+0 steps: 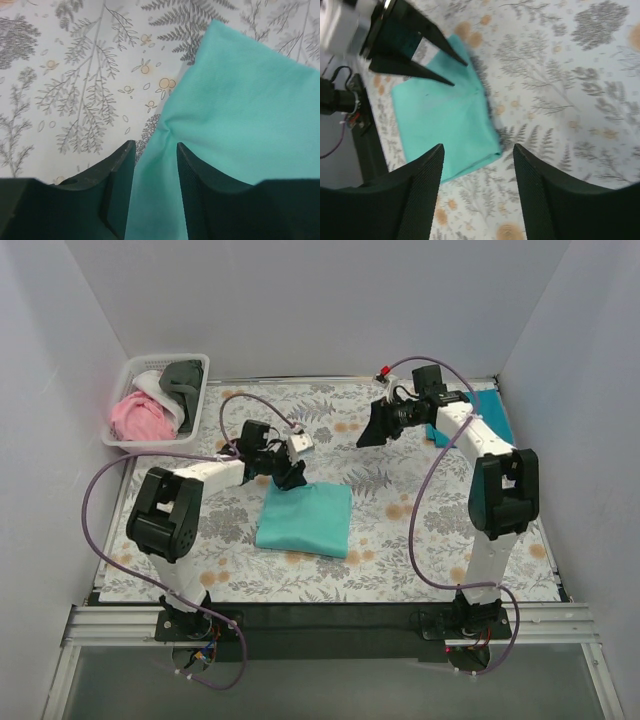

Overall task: Fold and stack the t-shirts
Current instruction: Fold the tshirt

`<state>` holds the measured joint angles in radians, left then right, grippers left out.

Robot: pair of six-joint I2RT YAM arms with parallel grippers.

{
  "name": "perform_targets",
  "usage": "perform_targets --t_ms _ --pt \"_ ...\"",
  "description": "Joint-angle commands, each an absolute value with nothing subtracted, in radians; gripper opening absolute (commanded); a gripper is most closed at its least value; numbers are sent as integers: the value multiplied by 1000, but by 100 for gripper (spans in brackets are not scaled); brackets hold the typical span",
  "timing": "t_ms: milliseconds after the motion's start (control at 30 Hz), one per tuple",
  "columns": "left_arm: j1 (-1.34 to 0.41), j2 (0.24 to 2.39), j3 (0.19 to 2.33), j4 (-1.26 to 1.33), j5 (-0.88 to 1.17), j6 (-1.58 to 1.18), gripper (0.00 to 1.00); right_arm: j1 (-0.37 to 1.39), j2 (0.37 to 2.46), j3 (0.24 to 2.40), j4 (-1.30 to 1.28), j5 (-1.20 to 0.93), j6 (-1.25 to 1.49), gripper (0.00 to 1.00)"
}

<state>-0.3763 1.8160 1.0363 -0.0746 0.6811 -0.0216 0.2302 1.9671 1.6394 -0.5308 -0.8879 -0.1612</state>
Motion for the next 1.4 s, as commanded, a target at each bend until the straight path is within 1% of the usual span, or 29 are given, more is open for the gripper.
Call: perform_targets --t_ms 0,133,200,233,300,333,367,400,467,567,633,700,767,833,900,1033,1133,1233,1267,1367 --pt "-304 1671 1147 -231 831 -271 38 278 1858 1534 -557 -986 -152 53" --pt "-236 1595 1152 -388 969 -435 36 391 1789 1384 -519 -1049 -115 50" --pt "-232 1554 1117 -428 1031 -527 36 438 1775 1339 -496 -1066 -106 46" --pt "-227 1537 1062 -437 1092 -567 35 486 1773 1322 -476 -1066 -94 45" --pt "-227 1488 982 -419 1138 -644 34 524 1773 1276 -440 -1080 -55 42" --pt "-227 1471 945 -401 1179 -731 33 555 1775 1253 -376 -1083 -29 40" --pt "-227 1456 867 -355 1192 -762 33 566 1764 1193 -332 -1088 57 39" --pt "-227 1427 838 -332 1199 -796 33 583 1758 1160 -293 -1091 92 38" --pt "-227 1413 757 -261 1207 -871 32 598 1749 1109 -176 -1092 194 38" --pt "-227 1443 678 -184 1187 -951 32 623 1781 1055 -106 -1092 247 38" --pt "-227 1504 655 -151 1129 -974 31 643 1813 1037 -94 -1077 252 38" --pt "-221 1561 635 -140 1028 -994 29 650 1873 1013 -87 -1042 247 38" --pt "-203 1655 621 -95 1000 -1020 28 641 1931 997 -92 -993 235 38" --pt "-190 1704 609 -60 1003 -1046 28 614 1966 980 -104 -967 209 38" --pt "-183 1756 612 -61 971 -1046 27 585 2003 983 -184 -893 157 37" --pt "-134 1813 617 -54 960 -1061 27 525 2014 1015 -286 -776 48 36" --pt "-129 1789 630 -8 1023 -1066 29 479 1994 1097 -354 -726 5 35" --pt "-138 1700 644 40 1067 -1046 29 456 1959 1182 -393 -756 -46 35" --pt "-140 1678 662 35 1080 -1037 28 457 1930 1218 -429 -797 -70 34" --pt "-140 1576 678 20 1132 -1040 28 459 1836 1220 -425 -915 -68 35"
